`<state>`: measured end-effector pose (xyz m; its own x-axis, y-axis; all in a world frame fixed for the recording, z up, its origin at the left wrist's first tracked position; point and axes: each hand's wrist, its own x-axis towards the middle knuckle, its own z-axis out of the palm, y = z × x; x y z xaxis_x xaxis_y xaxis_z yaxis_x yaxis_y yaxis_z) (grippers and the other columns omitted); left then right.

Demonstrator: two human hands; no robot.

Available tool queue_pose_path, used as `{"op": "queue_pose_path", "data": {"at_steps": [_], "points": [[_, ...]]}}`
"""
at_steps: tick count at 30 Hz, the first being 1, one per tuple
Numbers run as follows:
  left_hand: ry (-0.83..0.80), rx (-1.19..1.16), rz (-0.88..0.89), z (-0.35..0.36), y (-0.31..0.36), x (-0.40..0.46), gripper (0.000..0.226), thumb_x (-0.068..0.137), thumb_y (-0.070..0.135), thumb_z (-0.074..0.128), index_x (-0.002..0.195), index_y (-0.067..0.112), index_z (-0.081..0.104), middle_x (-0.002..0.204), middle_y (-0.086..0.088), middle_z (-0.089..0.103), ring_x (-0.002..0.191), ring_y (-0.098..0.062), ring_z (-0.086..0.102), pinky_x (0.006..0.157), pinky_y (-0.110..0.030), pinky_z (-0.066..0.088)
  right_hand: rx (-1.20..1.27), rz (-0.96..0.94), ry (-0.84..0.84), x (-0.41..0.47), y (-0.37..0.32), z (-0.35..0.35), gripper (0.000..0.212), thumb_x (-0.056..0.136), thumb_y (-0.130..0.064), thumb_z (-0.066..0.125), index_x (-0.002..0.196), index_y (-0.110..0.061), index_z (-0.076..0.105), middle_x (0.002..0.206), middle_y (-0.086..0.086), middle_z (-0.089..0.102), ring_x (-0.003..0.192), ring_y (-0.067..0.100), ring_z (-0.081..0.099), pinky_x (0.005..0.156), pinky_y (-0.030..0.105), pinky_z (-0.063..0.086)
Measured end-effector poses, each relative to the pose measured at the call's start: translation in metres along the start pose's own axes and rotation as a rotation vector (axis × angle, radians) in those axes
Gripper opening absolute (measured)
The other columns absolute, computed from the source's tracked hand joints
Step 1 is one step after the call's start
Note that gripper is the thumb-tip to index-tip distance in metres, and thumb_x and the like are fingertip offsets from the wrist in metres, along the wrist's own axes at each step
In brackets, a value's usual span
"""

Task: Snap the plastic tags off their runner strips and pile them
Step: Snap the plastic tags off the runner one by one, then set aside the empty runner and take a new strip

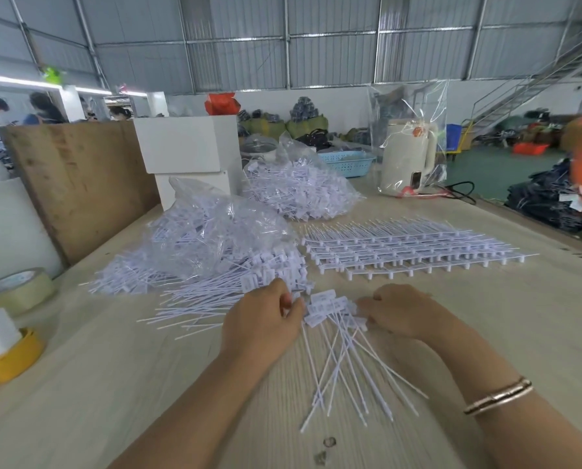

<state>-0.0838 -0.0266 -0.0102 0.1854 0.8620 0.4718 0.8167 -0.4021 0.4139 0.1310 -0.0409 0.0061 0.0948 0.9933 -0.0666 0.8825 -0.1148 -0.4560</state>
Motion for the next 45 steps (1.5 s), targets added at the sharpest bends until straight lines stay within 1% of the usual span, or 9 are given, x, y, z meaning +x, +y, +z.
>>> {"op": "queue_pose_path", "data": {"at_steps": [6, 12, 16, 22, 26, 30, 38, 42, 45], "points": [[-0.285, 0.215, -0.039, -0.012, -0.002, -0.007, 0.062, 0.088, 0.066, 0.032, 0.054, 0.016, 0.043, 0.049, 0.005, 0.042, 0.047, -0.013, 0.044, 0.05, -0.024, 0.033, 0.02, -0.022, -0.383, -0.02, -0.005, -0.012, 0.055, 0.091, -0.055, 0.04, 0.067, -0.015, 0.069, 0.054, -0.001, 0.062, 0.047, 0.014, 0.054, 0.062, 0.025, 0.044], [-0.354, 0.108, 0.018, -0.003, 0.004, -0.013, 0.059, 0.081, 0.072, 0.024, 0.067, 0.021, 0.052, 0.057, 0.007, 0.053, 0.05, -0.009, 0.05, 0.048, -0.022, 0.035, 0.356, -0.174, -0.529, -0.031, -0.037, 0.008, 0.053, 0.099, -0.048, 0.022, 0.09, -0.021, 0.067, 0.063, -0.003, 0.052, 0.049, 0.01, 0.038, 0.053, 0.024, 0.03], [-0.4, 0.082, 0.003, -0.006, 0.0, -0.011, 0.052, 0.077, 0.073, 0.032, 0.078, 0.027, 0.058, 0.073, 0.008, 0.061, 0.065, -0.007, 0.057, 0.054, -0.024, 0.038, 0.419, -0.205, -0.551, -0.032, -0.039, 0.012, 0.047, 0.09, -0.051, 0.032, 0.102, -0.021, 0.067, 0.062, -0.005, 0.051, 0.051, 0.009, 0.036, 0.055, 0.025, 0.03], [-0.427, 0.269, 0.079, -0.006, 0.007, -0.013, 0.034, 0.084, 0.056, 0.049, 0.097, 0.024, 0.047, 0.098, 0.007, 0.053, 0.085, -0.013, 0.051, 0.065, -0.029, 0.037, 0.388, -0.127, -0.298, -0.014, -0.021, 0.009, 0.061, 0.102, -0.036, 0.019, 0.088, -0.012, 0.073, 0.06, -0.001, 0.056, 0.05, 0.011, 0.044, 0.055, 0.024, 0.035], [-0.367, 0.374, 0.105, -0.004, 0.01, -0.011, 0.024, 0.092, 0.034, 0.042, 0.108, 0.018, 0.049, 0.11, -0.001, 0.055, 0.103, -0.02, 0.051, 0.073, -0.032, 0.037, 0.254, -0.096, 0.131, -0.003, -0.01, 0.01, 0.047, 0.1, -0.04, 0.032, 0.084, -0.016, 0.069, 0.059, -0.015, 0.052, 0.062, 0.01, 0.054, 0.065, 0.028, 0.041], [-0.369, 0.484, 0.209, 0.0, 0.006, -0.012, 0.031, 0.095, 0.016, 0.037, 0.124, 0.011, 0.045, 0.118, -0.008, 0.053, 0.114, -0.025, 0.047, 0.093, -0.036, 0.041, 0.383, -0.055, 0.397, 0.008, 0.002, 0.005, 0.047, 0.099, -0.043, 0.034, 0.07, -0.026, 0.067, 0.051, -0.015, 0.049, 0.056, 0.007, 0.052, 0.054, 0.025, 0.035], [-0.209, 0.259, 0.316, -0.02, -0.004, 0.002, 0.032, 0.088, 0.003, 0.046, 0.115, 0.017, 0.035, 0.075, 0.006, 0.044, 0.064, -0.01, 0.044, 0.051, -0.026, 0.028, 0.517, -0.028, 0.466, 0.017, 0.017, 0.011, 0.049, 0.1, -0.042, 0.032, 0.066, -0.028, 0.064, 0.064, -0.014, 0.049, 0.065, 0.01, 0.051, 0.061, 0.027, 0.036], [0.026, 0.291, 0.267, -0.039, -0.027, 0.037, 0.047, 0.084, -0.005, 0.051, 0.127, 0.011, 0.04, 0.102, -0.006, 0.056, 0.085, -0.021, 0.053, 0.069, -0.03, 0.038, 0.489, -0.048, 0.458, 0.017, 0.016, 0.014, 0.052, 0.1, -0.043, 0.028, 0.064, -0.031, 0.063, 0.059, -0.007, 0.054, 0.062, 0.011, 0.054, 0.057, 0.027, 0.035], [-0.086, 0.399, 0.182, -0.031, -0.055, 0.054, 0.053, 0.09, 0.002, 0.047, 0.139, 0.013, 0.031, 0.124, -0.007, 0.047, 0.106, -0.023, 0.046, 0.084, -0.032, 0.035, 0.486, -0.055, 0.435, 0.017, 0.015, 0.016, 0.051, 0.1, -0.042, 0.028, 0.066, -0.03, 0.064, 0.057, -0.003, 0.055, 0.06, 0.014, 0.055, 0.056, 0.026, 0.035]]}}
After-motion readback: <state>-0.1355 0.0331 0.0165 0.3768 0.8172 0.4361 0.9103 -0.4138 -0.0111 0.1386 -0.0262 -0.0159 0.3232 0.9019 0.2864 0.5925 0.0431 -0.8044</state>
